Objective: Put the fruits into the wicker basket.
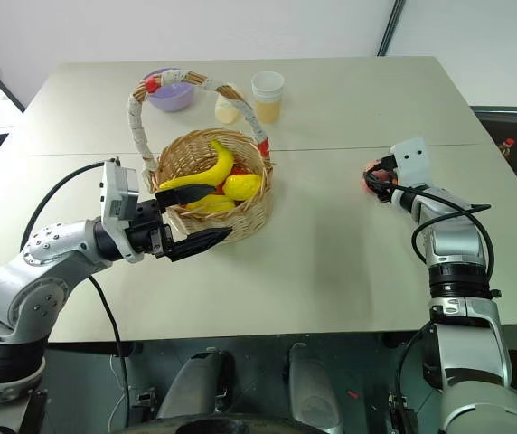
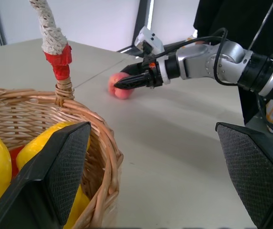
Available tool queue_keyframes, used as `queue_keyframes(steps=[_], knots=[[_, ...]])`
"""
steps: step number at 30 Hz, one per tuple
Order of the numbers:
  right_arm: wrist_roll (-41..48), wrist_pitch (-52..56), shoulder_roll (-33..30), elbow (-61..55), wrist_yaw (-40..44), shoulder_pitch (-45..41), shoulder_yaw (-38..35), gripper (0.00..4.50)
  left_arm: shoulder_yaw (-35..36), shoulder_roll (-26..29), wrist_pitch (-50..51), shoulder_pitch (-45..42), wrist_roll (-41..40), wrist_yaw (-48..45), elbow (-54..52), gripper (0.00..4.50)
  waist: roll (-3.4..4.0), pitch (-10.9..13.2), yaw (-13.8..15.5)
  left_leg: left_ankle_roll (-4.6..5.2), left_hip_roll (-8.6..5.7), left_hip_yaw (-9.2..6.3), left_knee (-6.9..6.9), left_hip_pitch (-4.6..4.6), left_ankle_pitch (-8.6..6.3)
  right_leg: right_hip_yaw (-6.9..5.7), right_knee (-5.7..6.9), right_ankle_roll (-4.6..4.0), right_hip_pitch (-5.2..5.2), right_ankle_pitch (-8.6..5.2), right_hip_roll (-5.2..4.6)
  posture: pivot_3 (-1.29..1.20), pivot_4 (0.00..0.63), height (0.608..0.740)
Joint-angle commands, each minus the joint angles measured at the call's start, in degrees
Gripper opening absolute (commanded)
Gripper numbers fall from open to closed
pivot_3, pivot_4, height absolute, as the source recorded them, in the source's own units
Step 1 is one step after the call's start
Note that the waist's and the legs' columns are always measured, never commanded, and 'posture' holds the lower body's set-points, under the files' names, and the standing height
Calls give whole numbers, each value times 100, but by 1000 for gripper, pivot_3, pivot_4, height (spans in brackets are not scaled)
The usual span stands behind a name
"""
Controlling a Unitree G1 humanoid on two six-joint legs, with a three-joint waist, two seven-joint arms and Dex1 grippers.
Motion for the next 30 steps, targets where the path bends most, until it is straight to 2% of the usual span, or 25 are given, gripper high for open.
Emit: queue_keyframes(steps=[1, 6, 9, 11, 13, 17, 20, 22, 25, 30], knots=[[34, -26, -103, -529, 99, 133, -39, 1849, 218, 111, -106, 44, -4, -8, -128, 4500, 0, 0, 3, 0, 0, -1, 0, 0, 0, 0, 0, 0, 0, 0, 1, 0, 150, 740], [393, -17, -573, -2272, 922, 646, -70, 1849, 743, 476, -193, 343, 54, -106, 85, 4500, 9, 5, 7, 0, 1, -4, -2, -3, 0, -1, 0, 0, -4, -1, 1, 0, 150, 740], [1300, 276, -862, -3952, 1863, 951, 21, 1849, 1272, 752, -238, 672, 51, -233, 303, 4500, 10, 5, -17, 1, 5, -5, -2, -3, -1, -2, 0, 0, -6, -1, 2, 0, 150, 740], [1885, 761, -848, -4689, 2110, 933, 192, 1849, 1500, 849, -264, 792, 36, -286, 427, 4500, 8, 4, -18, 2, 13, -7, -3, 1, -1, -3, 0, 0, -5, -1, 8, 0, 150, 740], [2079, 1101, -578, -5107, 2019, 698, 622, 1849, 1652, 906, -295, 859, 45, -316, 542, 4500, 5, 2, -8, 1, 30, -12, -3, 4, -1, -10, 0, 0, 1, -1, 12, 0, 150, 740], [1805, 1336, 400, -5179, 1416, 105, 1568, 1849, 1758, 955, -355, 966, 119, -325, 567, 4500, 4, 2, -4, 0, 35, -6, 0, 13, 0, -10, 0, -2, 9, -2, 12, 0, 150, 740], [1088, 1466, 1487, -4251, 346, -491, 2099, 1849, 1849, 915, -332, 1119, 58, -242, 392, 4500, 4, 2, -28, -1, 36, -4, -1, 9, 0, -8, 4, -2, -1, -1, 12, 0, 150, 740], [858, 1421, 1860, -3813, 84, -675, 2223, 1849, 1884, 882, -325, 1215, 31, -178, 280, 4500, 3, 1, -7, -6, 35, -3, -1, 0, 3, -8, 13, -4, -15, -1, 9, 0, 150, 740], [724, 1309, 2082, -3481, 64, -763, 2304, 1849, 1919, 832, -311, 1300, -11, -55, 155, 4500, 1, 0, 52, -7, 21, -13, -2, -13, 4, -14, 12, -5, -18, -2, -6, 0, 150, 740], [705, 988, 2166, -3659, 233, -749, 2261, 4298, 1952, 772, -277, 1421, -96, 96, -43, 4500, 0, -1, 9, -6, 1, -12, -2, -20, 3, -14, 9, -2, -23, 0, -29, 0, 150, 740]])
